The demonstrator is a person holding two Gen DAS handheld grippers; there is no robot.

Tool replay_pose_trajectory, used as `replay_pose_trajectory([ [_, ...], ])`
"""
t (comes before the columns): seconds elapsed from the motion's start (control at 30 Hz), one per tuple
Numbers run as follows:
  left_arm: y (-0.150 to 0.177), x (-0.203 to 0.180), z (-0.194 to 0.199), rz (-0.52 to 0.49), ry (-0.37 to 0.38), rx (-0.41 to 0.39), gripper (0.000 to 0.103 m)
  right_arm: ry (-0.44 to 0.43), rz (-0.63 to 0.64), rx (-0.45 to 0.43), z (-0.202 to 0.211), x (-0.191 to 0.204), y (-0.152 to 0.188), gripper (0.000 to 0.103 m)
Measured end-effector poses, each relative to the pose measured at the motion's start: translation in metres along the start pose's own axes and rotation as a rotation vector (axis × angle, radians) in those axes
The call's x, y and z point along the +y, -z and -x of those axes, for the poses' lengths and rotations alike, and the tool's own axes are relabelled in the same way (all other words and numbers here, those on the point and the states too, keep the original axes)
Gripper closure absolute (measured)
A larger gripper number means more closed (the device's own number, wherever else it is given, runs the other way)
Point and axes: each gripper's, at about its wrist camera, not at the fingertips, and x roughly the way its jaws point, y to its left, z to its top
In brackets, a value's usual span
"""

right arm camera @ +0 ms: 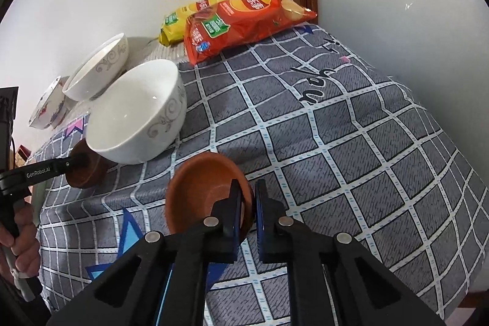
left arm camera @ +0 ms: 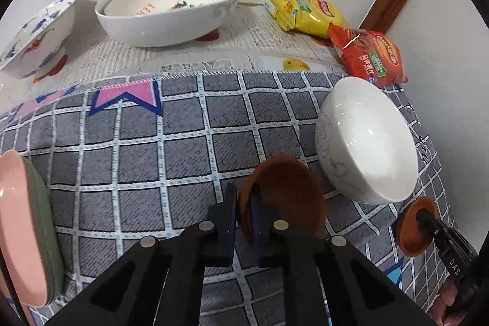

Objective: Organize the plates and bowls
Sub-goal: 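Place the brown bowl into the white bowl with the right tool while the left holds another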

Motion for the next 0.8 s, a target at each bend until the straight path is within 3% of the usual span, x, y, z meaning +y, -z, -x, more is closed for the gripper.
replay_pose_trajectory([
  [0.47,-0.002,0.028,0.059,0.033,-0.010,-0.085,0.095,-0.047,0.028,-0.104,0.047,0.030,-0.033,0.094],
  [0.8,-0.009,0.049,0.069,0.054,-0.030,-0.104,0.095,-0.073,0.109,-0.090,0.023,0.081,-0.071,0.094],
])
